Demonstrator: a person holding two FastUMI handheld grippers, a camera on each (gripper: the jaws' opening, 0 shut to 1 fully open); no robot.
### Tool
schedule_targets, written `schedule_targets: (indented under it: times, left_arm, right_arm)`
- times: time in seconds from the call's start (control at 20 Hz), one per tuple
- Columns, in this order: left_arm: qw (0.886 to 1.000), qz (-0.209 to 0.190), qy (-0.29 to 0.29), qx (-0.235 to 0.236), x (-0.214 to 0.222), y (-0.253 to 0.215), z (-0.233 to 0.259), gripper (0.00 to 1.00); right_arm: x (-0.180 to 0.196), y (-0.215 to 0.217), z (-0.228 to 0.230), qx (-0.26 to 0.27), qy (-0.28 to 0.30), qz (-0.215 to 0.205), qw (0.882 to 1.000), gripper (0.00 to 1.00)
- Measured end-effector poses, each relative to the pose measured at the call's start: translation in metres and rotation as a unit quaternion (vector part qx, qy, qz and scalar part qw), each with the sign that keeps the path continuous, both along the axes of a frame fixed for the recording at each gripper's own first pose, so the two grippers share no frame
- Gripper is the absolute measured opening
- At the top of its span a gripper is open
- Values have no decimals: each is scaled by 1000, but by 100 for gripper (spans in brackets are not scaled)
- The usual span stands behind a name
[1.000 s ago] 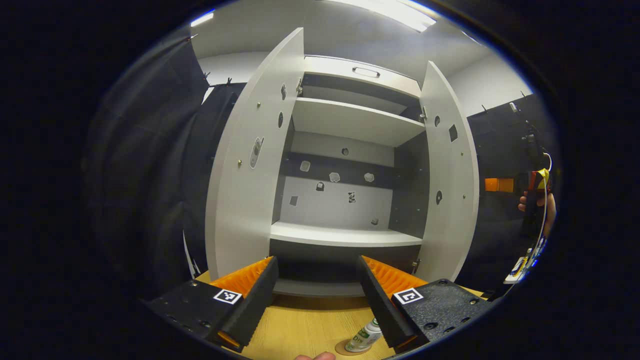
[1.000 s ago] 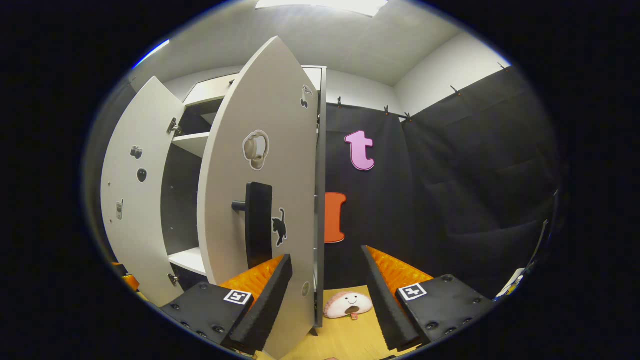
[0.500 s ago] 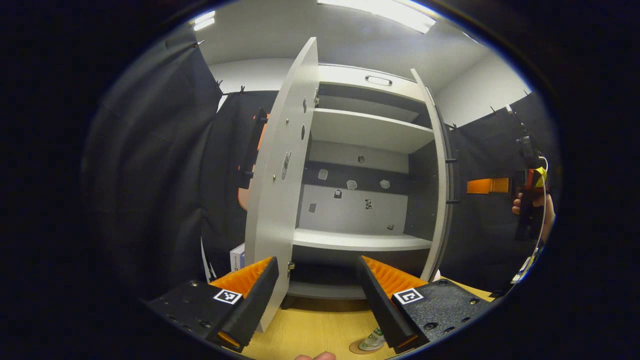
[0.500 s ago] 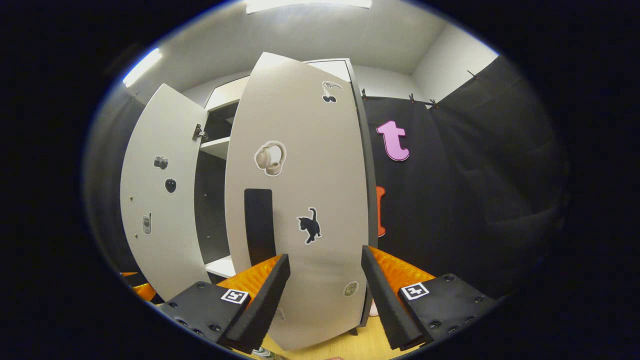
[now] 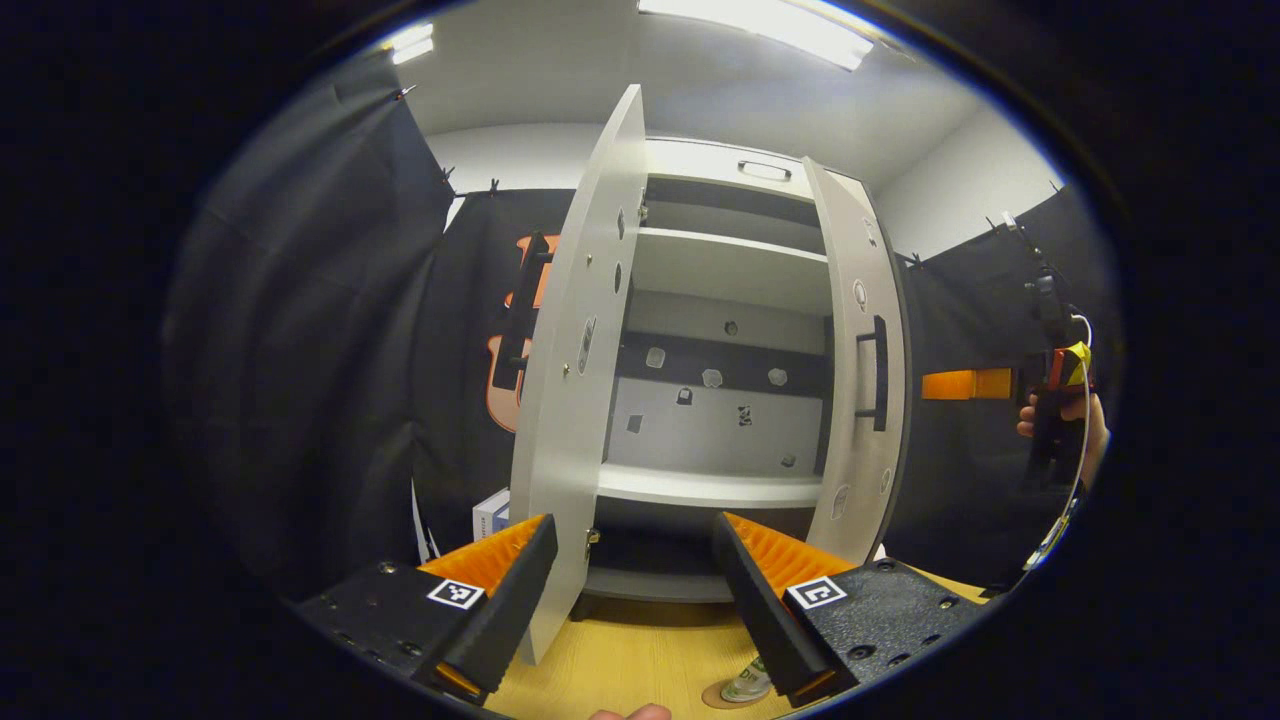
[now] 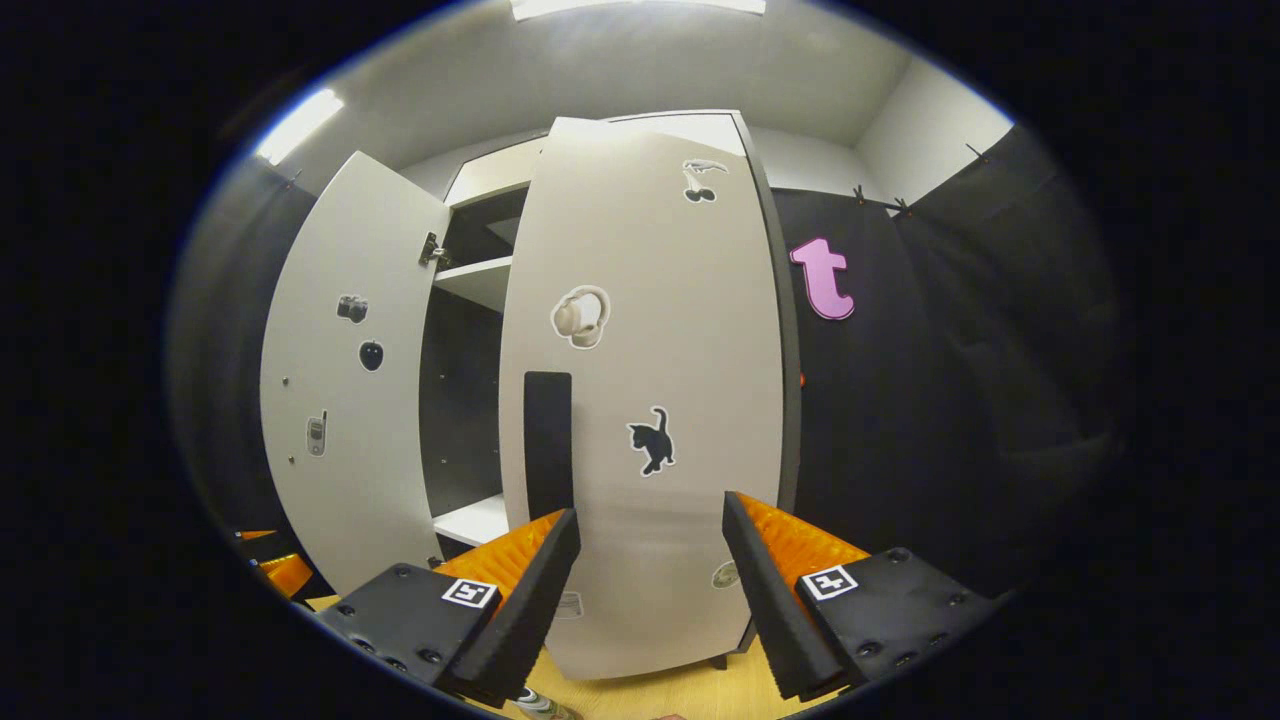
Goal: Grasp the bottle in the cabinet with the left hand and place it on the coaster, then close the right door with the right hand and the left door with the left hand.
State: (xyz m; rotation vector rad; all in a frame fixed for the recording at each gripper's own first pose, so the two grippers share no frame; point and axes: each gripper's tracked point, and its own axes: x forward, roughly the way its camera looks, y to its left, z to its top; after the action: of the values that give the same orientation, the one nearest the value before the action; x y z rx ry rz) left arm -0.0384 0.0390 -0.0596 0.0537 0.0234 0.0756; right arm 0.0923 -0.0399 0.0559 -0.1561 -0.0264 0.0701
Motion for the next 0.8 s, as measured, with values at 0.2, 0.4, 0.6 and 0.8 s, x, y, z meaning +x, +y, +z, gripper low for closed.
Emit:
schedule_targets:
  times: [0.2,0.4,0.6,0.8]
  left_arm:
    - [1000,9,-7,1,-2,7,7,95]
    - [999,30,-17,9,-5,23,14,95]
    - [998,55,-24,-7,-9,42,21,95]
    - [994,96,-47,-14,-14,78,42,95]
  right_arm:
    - [25,13,-12,3,17,10,1000,95]
    - [50,17,-17,8,19,4,1000,94]
    - [61,20,-19,30,18,1,999,94]
    - [77,24,-24,48,29,-5,998,94]
